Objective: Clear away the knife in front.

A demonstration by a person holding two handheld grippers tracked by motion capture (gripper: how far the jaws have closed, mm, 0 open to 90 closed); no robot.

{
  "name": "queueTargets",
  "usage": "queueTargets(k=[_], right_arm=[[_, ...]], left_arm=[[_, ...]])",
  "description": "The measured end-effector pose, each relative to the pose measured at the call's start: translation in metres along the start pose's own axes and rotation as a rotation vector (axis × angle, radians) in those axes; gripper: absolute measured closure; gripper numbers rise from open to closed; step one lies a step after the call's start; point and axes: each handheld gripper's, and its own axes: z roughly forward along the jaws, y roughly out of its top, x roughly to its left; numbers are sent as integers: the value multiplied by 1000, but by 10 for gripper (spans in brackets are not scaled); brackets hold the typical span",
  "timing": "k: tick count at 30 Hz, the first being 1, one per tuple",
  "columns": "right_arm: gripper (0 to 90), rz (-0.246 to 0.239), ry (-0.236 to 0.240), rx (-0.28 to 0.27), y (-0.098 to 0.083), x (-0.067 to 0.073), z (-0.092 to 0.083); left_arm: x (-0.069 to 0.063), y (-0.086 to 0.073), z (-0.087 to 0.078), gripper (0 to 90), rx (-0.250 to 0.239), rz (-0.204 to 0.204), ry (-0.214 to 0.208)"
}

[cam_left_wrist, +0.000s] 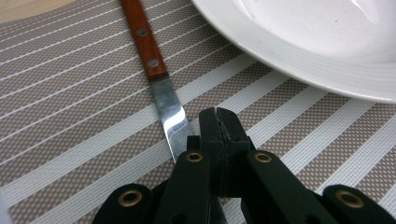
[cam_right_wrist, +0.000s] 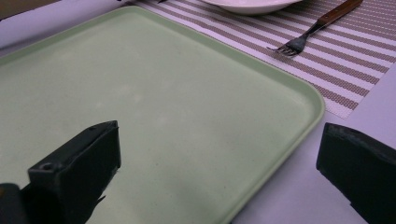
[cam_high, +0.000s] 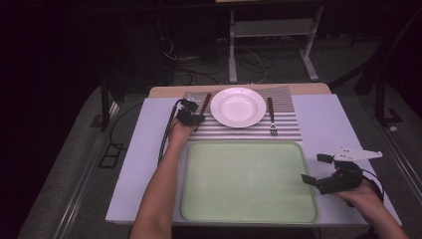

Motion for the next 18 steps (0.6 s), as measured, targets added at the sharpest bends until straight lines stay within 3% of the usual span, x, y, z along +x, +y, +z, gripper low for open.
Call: queueTargets(k=[10,18], right_arm=[[0,3,1,-1,0,0,0],[0,2,1,1,0,0,0]], left_arm=[[10,-5,-7,889,5,-16,41],[12,-6,-7,880,2,-18,34]])
